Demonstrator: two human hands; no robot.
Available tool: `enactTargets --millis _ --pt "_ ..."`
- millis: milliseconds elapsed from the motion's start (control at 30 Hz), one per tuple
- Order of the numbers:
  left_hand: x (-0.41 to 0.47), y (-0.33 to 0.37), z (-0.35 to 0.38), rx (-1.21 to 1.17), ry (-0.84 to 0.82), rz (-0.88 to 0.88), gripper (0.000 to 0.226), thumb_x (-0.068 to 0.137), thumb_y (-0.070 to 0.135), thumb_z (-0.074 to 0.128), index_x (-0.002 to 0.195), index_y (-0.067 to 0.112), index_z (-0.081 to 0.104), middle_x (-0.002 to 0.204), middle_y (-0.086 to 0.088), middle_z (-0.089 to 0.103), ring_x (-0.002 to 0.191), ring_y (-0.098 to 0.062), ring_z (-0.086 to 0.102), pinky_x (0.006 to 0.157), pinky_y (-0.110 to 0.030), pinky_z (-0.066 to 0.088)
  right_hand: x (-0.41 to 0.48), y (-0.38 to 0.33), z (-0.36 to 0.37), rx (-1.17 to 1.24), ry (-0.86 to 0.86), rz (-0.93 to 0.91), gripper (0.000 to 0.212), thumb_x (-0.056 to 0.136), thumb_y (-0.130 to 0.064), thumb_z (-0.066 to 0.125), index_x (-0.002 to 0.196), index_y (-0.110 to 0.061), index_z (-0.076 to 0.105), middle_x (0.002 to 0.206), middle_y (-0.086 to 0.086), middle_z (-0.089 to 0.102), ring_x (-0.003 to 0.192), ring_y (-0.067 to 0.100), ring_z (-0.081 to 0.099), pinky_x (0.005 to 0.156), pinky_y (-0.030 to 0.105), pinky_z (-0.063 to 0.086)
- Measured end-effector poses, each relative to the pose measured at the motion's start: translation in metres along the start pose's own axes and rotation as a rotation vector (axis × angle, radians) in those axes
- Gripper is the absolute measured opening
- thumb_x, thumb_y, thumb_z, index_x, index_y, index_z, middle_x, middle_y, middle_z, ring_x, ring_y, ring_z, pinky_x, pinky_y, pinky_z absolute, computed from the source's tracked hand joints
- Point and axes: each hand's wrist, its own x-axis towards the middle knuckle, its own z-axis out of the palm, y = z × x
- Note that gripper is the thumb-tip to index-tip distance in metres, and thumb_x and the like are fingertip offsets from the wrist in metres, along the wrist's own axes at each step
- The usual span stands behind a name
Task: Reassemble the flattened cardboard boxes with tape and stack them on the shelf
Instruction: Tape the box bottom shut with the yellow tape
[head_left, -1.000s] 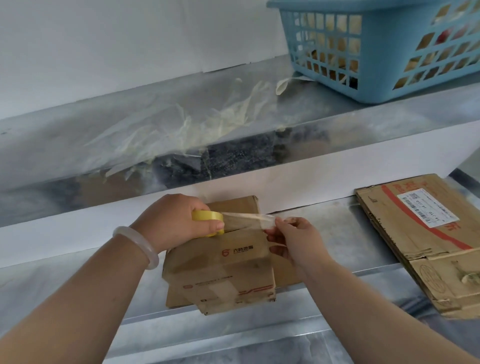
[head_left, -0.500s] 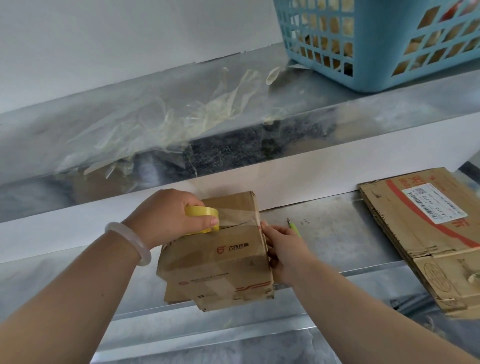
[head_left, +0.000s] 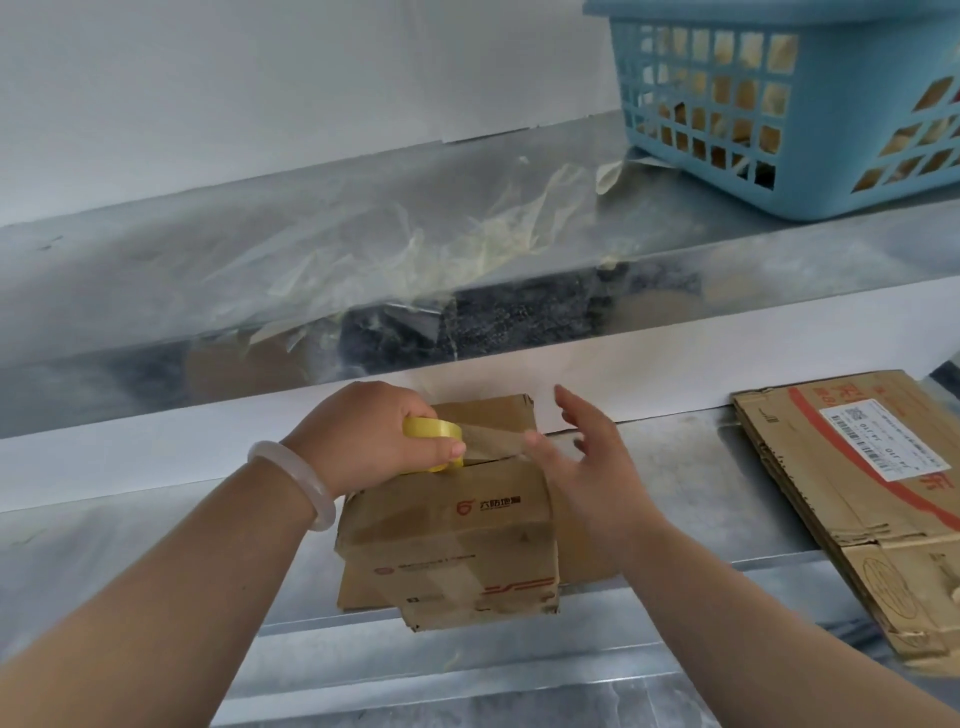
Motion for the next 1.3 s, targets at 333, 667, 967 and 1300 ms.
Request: enactTargets --millis 333,667,967,1300 --pt "-0.001 0.006 -0.016 0.087 -0.095 -0.009 0.044 0.069 0.075 0.061 0.096 0.040 0.062 0.090 0.017 0.062 0.082 -0.001 0.058 0.074 -0.027 0.051 0.006 -0.023 0.004 -0.695 -0.360 -0.235 0.114 0.062 -0.085 0.059 0.154 -0.035 0.016 0.160 -0.024 0.003 0.145 -0.004 -0.009 0.122 0.031 0.005" --pt "-0.014 -0.023 -0.030 -0.008 -0.127 -0.111 0.036 0.079 0.065 0.059 0.089 0.030 0.057 0.086 0.012 0.059 0.077 -0.004 0.055 0.073 -0.023 0.042 0.004 -0.022 0.002 -0.705 -0.367 -0.220 0.116 0.057 -0.091 0.055 0.153 -0.040 0.014 0.158 -0.029 0.002 0.143 -0.008 -0.011 0.120 0.028 0.002" --pt "-0.025 -0.079 -0.042 -0.374 0.011 -0.303 0.035 0.086 0.039 0.064 0.082 0.008 0.048 0.075 -0.005 0.042 0.063 -0.009 0.040 0.054 -0.014 0.033 -0.001 -0.029 0.002 -0.721 -0.389 -0.186 0.116 0.056 -0.091 0.052 0.153 -0.043 0.011 0.155 -0.034 -0.002 0.140 -0.013 -0.014 0.119 0.026 -0.001" --pt "-0.021 -0.125 -0.007 0.026 0.209 -0.210 0.049 0.076 0.069 0.058 0.060 0.023 0.064 0.060 0.005 0.061 0.062 -0.009 0.057 0.056 -0.024 0.043 -0.003 -0.037 0.004 -0.721 -0.383 -0.164 0.113 0.055 -0.087 0.056 0.151 -0.044 0.016 0.150 -0.038 0.000 0.139 -0.016 -0.012 0.122 0.028 0.004"
